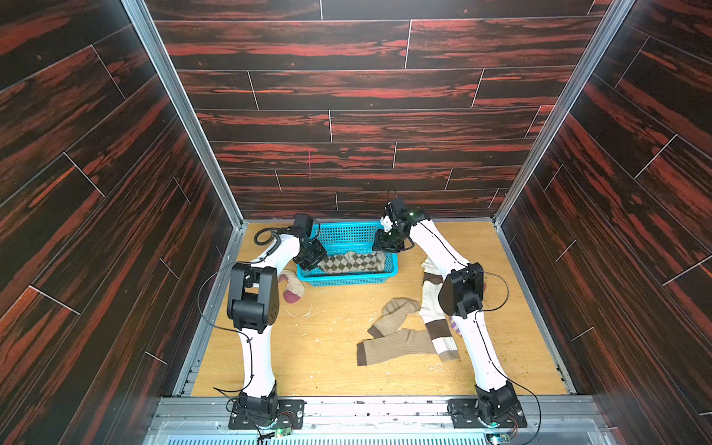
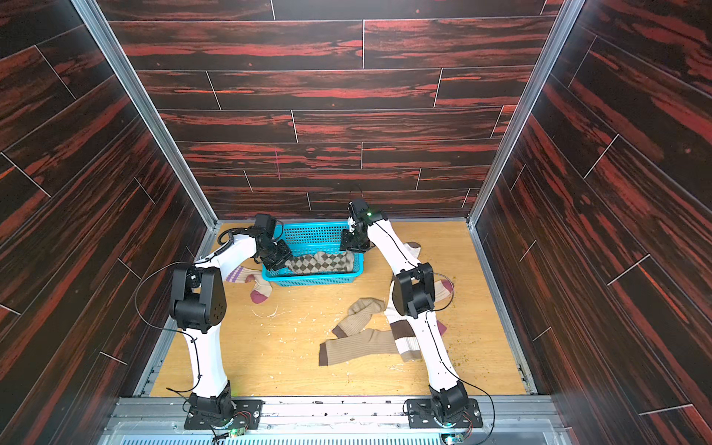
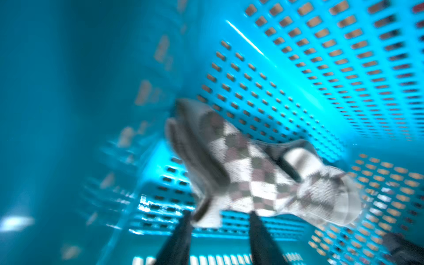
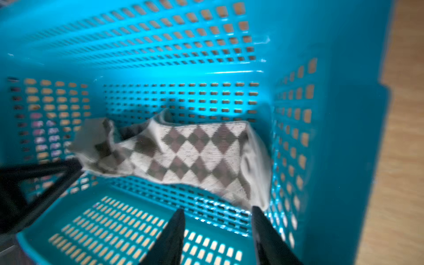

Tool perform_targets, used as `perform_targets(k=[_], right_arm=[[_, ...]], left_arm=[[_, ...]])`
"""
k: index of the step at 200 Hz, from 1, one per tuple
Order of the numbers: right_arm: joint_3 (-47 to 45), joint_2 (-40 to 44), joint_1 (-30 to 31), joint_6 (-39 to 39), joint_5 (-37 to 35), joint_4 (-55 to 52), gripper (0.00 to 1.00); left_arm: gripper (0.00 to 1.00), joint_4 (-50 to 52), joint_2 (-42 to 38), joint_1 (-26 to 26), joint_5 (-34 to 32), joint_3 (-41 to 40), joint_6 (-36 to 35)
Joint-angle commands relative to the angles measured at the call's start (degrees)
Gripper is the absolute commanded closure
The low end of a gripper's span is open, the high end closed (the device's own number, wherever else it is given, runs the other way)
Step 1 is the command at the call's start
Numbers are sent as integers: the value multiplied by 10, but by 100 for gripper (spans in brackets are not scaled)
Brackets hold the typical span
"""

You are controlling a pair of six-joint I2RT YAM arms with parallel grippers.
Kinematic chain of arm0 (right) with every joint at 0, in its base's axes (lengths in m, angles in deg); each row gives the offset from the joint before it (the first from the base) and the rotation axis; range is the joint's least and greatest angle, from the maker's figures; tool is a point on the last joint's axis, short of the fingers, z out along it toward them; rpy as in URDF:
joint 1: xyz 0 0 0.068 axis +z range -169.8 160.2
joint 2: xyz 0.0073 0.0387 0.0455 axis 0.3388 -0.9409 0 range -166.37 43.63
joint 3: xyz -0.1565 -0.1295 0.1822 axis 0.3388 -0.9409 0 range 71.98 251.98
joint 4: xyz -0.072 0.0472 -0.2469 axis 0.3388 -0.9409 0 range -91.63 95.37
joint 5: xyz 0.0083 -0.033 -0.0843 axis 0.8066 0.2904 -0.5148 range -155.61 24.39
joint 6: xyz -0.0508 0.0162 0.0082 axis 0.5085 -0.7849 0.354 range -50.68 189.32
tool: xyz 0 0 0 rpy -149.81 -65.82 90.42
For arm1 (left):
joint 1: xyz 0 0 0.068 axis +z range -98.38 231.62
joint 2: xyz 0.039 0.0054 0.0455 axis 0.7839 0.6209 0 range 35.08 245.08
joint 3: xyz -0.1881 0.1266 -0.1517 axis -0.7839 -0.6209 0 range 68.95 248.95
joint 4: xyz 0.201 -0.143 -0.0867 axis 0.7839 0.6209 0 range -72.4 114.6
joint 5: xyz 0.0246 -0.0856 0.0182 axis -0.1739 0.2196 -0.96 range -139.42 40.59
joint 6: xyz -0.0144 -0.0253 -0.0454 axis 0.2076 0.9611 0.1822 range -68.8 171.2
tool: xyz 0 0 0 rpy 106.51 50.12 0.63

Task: Place the socks together as a pair
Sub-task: Place a pair of socks in the bin, then move the sock to the center of the board.

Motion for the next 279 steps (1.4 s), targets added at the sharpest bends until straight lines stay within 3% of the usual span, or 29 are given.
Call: perform_targets(k=[1,43,55,72,102,141,165,207,233,279], right_arm=[[11,32,-8,-8,-1,-26,40],[-27,139,-7,12,-8,-43,34],[-78,203,-8,28,-7,-34,32],[-192,311,-14,50,-6,-7,25],[-442,488,-51,67,29,41,20],[-672,628,-65,72,71,74,18],[-738,670,-66,60,95,89,18],[-776,674,-65,56,111,106,18],[-773,667,-65,57,121,109,18],[-771,652,-66,66,123,112,18]], left_arm=[[47,17,-54,9,-16,11,22],[37,30,-165,7,-25,31,31],[28,60,-213,4,-30,38,16],[26,97,-281,-6,-34,14,7],[25,152,-409,-81,-46,-128,16],[28,86,-511,-246,-39,-372,139],[30,19,-486,-305,-10,-439,174],[40,-67,-357,-349,31,-458,167],[48,-67,-303,-363,46,-444,165],[54,-53,-256,-367,56,-446,165]])
